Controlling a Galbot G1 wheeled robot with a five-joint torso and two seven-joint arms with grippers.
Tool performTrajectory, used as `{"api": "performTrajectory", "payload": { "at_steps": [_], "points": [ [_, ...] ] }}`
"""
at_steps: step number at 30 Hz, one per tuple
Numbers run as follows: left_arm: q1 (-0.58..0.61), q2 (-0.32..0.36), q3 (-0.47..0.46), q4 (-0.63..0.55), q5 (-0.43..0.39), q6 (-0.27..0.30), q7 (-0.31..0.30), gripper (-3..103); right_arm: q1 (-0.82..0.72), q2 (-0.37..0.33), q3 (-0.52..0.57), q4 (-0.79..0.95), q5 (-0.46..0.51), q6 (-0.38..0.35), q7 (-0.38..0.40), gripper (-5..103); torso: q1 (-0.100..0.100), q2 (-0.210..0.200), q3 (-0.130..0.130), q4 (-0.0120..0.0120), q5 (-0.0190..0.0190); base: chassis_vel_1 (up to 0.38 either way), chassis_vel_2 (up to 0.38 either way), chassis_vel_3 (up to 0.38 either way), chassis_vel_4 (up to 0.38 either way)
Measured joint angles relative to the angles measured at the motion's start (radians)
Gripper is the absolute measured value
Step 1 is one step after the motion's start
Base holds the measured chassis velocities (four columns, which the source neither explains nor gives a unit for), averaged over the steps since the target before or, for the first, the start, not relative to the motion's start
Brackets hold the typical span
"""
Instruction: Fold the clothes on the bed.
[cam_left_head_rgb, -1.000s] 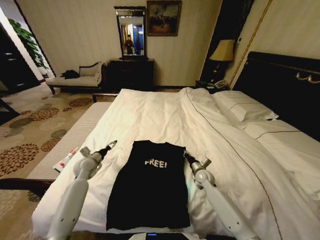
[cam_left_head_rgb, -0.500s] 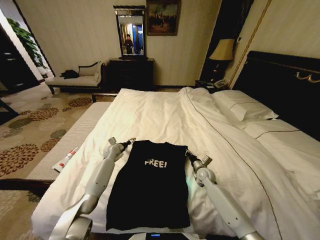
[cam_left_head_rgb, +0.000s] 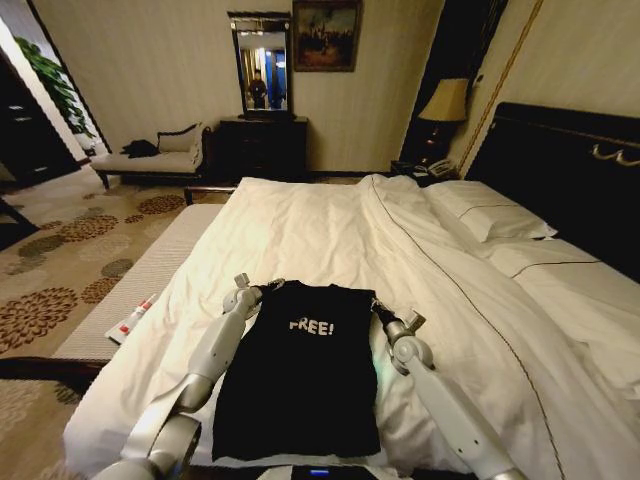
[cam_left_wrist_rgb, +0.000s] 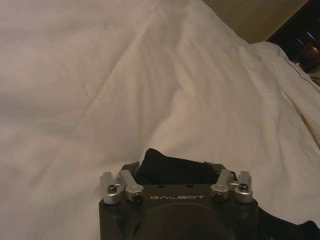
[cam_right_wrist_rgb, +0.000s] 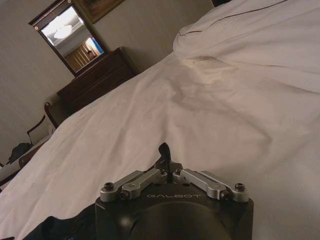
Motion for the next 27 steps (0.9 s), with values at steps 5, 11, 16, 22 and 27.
{"api": "performTrajectory", "payload": {
  "at_steps": [5,11,16,22,27],
  "points": [
    [-0.001,-0.005,-0.006,0.013,0.019,-0.011,0.015,56,-0.004,0.000,0.001,0.004,-0.005,0.000,0.003,0,0.000,0.000,0.000,0.0000,-0.0001,0.000,0.000,0.000,0.000],
    [-0.001,-0.004,-0.014,0.019,0.031,-0.021,0.033,28,-0.004,0.005,0.000,-0.001,-0.010,0.000,0.009,0,0.000,0.000,0.000,-0.0001,-0.0001,0.000,0.000,0.000,0.000],
    [0.001,-0.002,-0.017,0.018,0.033,-0.026,0.039,12,0.000,0.008,-0.002,-0.004,-0.013,0.000,0.011,0,0.000,0.000,0.000,-0.0001,-0.0002,0.000,0.000,0.000,0.000],
    [0.006,0.019,-0.018,-0.003,0.021,-0.027,0.041,2,0.009,-0.022,-0.020,-0.005,-0.014,0.000,0.010,0,0.000,0.000,0.000,-0.0001,-0.0001,0.000,0.000,0.000,0.000],
    [0.019,0.050,-0.040,-0.048,-0.014,-0.027,0.041,2,0.029,-0.073,-0.055,0.021,0.009,0.005,0.003,0,0.000,0.000,0.000,-0.0004,-0.0001,0.000,0.000,0.000,0.000]
  ]
}}
